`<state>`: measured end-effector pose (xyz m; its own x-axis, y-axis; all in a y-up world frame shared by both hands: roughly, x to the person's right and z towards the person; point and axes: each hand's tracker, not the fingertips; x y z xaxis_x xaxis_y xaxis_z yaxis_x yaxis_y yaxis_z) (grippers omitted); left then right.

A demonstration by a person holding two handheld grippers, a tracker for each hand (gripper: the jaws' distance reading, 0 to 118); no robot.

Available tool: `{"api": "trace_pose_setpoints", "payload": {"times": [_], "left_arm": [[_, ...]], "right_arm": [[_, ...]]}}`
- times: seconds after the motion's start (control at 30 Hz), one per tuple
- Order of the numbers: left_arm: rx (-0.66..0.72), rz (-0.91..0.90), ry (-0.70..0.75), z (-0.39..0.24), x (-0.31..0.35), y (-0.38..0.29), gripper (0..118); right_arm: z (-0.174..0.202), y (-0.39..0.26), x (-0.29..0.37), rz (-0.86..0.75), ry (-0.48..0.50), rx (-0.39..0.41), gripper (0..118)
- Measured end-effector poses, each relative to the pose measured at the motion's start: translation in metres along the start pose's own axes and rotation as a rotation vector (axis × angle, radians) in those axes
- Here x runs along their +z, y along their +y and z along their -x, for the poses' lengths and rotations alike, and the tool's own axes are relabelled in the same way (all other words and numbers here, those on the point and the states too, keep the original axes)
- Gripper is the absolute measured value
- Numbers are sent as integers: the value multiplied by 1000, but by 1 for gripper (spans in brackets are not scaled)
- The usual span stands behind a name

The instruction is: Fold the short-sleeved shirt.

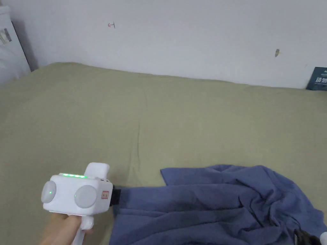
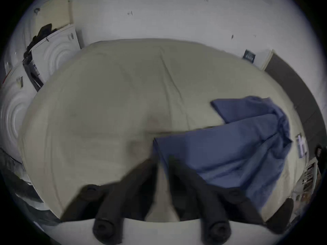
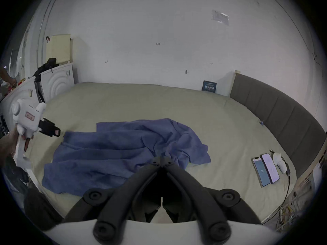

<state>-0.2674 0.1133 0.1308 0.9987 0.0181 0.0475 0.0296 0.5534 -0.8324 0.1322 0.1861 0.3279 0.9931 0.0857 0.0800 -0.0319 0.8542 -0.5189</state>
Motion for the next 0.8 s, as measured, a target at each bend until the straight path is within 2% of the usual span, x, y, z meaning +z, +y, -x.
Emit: {"api": "trace_pose_setpoints", "payload": {"times": [0.03,0.07,0.13,0.27,0.3,0.33,0.37,0.4,0.43,0.6,0.8], "left_arm": [[10,16,-5,1,-11,4,96],[43,43,11,4,-24,8,113],[38,39,74,4,-38,12,113],[13,91,69,-3,-53,9,110],[-10,77,80,-5,-48,10,96],[-38,86,63,-5,-43,12,77],[-34,91,29,-7,-35,12,51],[-39,77,0,-14,-25,12,11],[-67,75,0,-18,-23,12,7],[-102,78,36,-27,-28,10,7],[-65,79,9,-20,-34,9,7]], "right_arm": [[-1,-2,-4,6,-8,-2,0],[-4,-5,-9,18,-14,-5,0],[-6,-9,-16,34,-26,-16,0],[-10,-18,-25,68,-41,-16,0],[-12,-21,-26,73,-44,-13,0],[-14,-22,-27,80,-48,-10,0],[-17,-24,-30,84,-50,-6,0],[-20,-24,-32,89,-60,-4,0],[-24,-24,-35,91,-66,-10,0],[-54,-11,-60,112,-94,-11,0],[-115,18,-135,228,-111,-88,0]]}}
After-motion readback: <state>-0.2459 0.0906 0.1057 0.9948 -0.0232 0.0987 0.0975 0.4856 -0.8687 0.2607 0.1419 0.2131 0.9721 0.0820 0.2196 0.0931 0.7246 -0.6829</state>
